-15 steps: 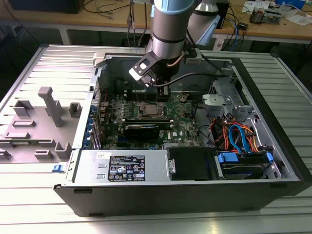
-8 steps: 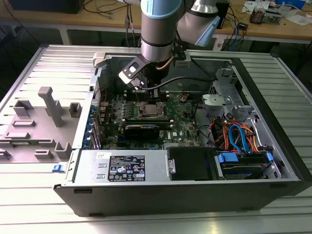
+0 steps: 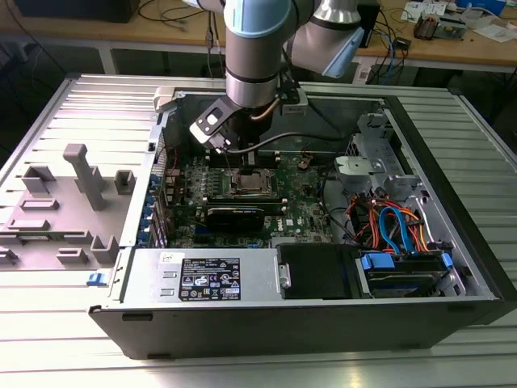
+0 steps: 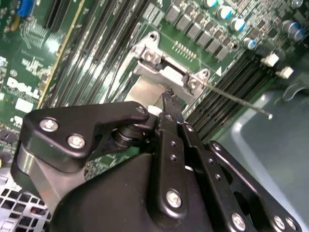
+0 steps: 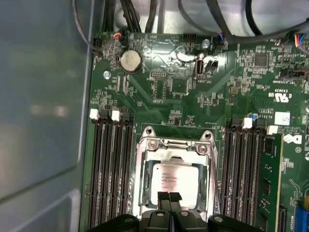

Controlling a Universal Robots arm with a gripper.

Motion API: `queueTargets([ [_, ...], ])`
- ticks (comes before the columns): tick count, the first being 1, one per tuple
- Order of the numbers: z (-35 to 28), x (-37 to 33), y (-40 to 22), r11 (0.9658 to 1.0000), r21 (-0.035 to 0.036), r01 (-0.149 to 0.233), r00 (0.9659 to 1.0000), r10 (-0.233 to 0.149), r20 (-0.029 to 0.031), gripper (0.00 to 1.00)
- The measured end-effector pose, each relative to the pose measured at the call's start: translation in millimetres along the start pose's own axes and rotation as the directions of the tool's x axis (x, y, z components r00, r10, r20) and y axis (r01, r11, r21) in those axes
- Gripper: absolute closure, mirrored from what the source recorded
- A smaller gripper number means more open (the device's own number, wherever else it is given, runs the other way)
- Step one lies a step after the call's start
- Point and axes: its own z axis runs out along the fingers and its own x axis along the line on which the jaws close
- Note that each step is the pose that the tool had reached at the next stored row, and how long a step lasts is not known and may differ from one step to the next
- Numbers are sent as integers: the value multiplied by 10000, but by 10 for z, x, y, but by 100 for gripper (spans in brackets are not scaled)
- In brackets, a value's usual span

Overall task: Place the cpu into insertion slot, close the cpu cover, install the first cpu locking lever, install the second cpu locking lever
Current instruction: 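Close the cpu cover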

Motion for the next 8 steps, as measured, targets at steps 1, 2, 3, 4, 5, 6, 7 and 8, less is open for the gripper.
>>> queueTargets([
  [1,7,0,-17,10000,1,4,10000,-4,1,89],
  [2,13,1,-34,10000,1,10,10000,-10,1,89],
  [3,25,3,-55,10000,1,16,10000,-16,0,89],
  [4,34,4,-76,10000,1,23,10000,-23,0,89],
  [5,47,5,-87,10000,0,27,10000,-27,-2,89],
  [6,58,4,-92,10000,1,30,10000,-30,0,89],
  [7,71,3,-96,10000,2,33,10000,-33,-1,89],
  [8,86,2,-98,10000,2,36,10000,-36,0,89],
])
